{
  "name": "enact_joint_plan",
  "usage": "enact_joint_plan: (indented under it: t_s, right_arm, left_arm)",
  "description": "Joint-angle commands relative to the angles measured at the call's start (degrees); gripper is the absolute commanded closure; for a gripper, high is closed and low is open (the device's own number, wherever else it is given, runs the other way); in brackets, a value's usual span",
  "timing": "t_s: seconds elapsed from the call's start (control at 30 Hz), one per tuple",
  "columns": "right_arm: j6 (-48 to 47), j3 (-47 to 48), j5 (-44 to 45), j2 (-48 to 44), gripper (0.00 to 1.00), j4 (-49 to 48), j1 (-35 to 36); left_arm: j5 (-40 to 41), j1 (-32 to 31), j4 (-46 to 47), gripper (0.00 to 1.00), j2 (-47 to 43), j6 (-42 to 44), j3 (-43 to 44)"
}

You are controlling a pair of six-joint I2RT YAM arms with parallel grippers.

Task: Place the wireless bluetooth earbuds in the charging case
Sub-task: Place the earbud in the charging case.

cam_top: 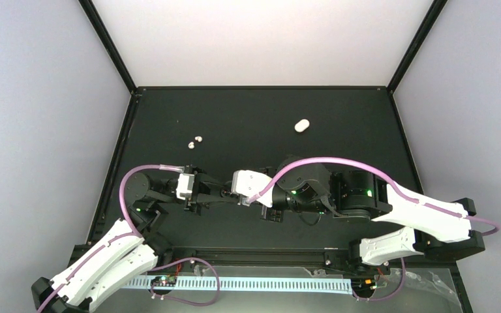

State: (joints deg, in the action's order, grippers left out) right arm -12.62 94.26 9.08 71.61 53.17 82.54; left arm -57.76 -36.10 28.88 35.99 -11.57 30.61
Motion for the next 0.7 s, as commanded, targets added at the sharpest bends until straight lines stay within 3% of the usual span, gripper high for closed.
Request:
enact_joint_plan:
  t_s: [0.0, 0.67]
  right_arm:
    - [-0.47, 1.08, 0.35, 0.48, 0.99, 0.84, 0.27]
    - [-1.33, 1.83, -1.79, 1.55, 0.99, 3.32, 0.25]
  left_arm:
    - [-1.21, -0.37, 3.85, 0.99, -0.3, -1.35, 0.41]
    - [-1.94, -0.72, 8.77, 0.98, 0.57, -5.52, 0.5]
